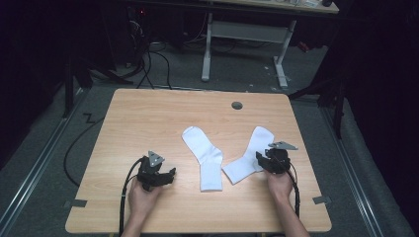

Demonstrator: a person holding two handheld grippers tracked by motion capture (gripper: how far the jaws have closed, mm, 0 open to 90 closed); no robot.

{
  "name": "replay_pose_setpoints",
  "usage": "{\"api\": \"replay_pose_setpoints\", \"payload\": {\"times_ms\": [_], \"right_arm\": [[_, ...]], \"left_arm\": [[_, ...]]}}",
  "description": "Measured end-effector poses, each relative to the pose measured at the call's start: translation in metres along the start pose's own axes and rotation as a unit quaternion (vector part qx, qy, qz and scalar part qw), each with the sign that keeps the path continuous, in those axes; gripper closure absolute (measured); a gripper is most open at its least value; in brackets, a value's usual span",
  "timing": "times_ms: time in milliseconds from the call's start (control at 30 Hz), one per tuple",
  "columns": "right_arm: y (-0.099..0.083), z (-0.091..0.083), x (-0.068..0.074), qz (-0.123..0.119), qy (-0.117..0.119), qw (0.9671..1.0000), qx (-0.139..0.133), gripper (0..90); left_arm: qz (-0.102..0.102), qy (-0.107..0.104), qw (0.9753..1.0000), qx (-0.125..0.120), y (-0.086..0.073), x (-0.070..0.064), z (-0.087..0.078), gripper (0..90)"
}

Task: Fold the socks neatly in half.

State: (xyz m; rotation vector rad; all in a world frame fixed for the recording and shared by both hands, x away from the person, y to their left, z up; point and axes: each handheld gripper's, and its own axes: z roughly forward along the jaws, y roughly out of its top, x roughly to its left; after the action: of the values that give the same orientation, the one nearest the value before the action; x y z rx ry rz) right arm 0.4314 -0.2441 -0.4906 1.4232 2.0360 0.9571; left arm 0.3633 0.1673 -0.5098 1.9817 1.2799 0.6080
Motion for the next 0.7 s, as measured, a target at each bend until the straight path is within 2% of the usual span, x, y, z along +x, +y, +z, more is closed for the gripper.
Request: {"api": "replay_pose_setpoints", "payload": {"times_ms": [100,167,200,233,400,533,700], "right_arm": [[0.004,0.005,0.002,-0.005,-0.008,0.9999,0.005,56.3],[0.007,0.008,0.001,0.002,-0.014,0.9998,0.012,56.1],[0.009,0.013,-0.001,0.017,-0.018,0.9995,0.021,55.8],[0.010,0.016,-0.001,0.021,-0.024,0.9992,0.025,55.8],[0.014,0.025,-0.001,0.019,-0.043,0.9981,0.041,55.8],[0.015,0.029,-0.002,0.027,-0.044,0.9976,0.046,55.6],[0.016,0.032,0.000,0.021,-0.042,0.9978,0.046,57.8]], "left_arm": [[0.000,0.000,1.0000,0.000,0.000,0.000,0.000,26.8],[0.000,0.000,1.0000,0.000,0.000,0.000,0.000,26.8],[0.000,-0.001,1.0000,0.000,0.000,0.000,0.000,26.7],[0.000,-0.001,1.0000,0.000,0.000,0.000,0.000,26.6],[0.001,-0.002,1.0000,0.000,0.000,0.000,0.000,26.5],[0.001,-0.002,1.0000,0.000,0.000,0.000,0.000,26.5],[0.000,-0.002,1.0000,0.000,0.000,0.000,0.000,26.5]]}}
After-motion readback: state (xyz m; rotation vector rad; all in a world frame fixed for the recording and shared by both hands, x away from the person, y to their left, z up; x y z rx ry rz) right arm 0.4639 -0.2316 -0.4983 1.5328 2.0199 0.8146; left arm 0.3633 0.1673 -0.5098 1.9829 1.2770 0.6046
